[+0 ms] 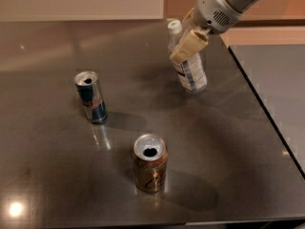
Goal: Knock blue plastic bottle over
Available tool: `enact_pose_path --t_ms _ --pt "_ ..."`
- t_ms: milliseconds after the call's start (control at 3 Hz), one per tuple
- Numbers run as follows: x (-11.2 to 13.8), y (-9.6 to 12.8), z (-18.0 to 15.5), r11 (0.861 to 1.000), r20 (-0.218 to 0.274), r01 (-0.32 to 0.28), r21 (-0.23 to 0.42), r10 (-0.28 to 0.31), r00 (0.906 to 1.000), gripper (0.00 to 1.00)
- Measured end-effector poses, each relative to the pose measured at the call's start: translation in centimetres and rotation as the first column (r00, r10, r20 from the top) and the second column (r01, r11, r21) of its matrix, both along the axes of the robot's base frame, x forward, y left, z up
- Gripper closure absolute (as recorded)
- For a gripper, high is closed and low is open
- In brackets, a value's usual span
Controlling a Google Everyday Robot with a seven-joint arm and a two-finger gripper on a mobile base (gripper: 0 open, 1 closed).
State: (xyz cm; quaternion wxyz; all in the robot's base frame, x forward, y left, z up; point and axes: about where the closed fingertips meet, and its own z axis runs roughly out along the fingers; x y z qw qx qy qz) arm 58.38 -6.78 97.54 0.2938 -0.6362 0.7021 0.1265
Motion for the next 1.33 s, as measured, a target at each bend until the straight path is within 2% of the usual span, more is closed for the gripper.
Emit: enact_pose_path --t_ms 333,667,1000,1333 --pt "-1.5 -0.7 -1.2 0.989 -0.019 -0.06 -0.138 0.058 0.9981 1.0" --pt "-3.0 -0.7 -2.6 0.955 -0.047 -0.149 -0.258 0.141 0.9888 1.0" --pt "-4.3 -0.4 -4.2 0.896 -0.081 -0.257 -0.363 0.244 0.9664 1.0" --pt "-4.9 -0.2 -5.7 0.828 -0.115 -0.344 -0.443 0.328 0.9376 1.0"
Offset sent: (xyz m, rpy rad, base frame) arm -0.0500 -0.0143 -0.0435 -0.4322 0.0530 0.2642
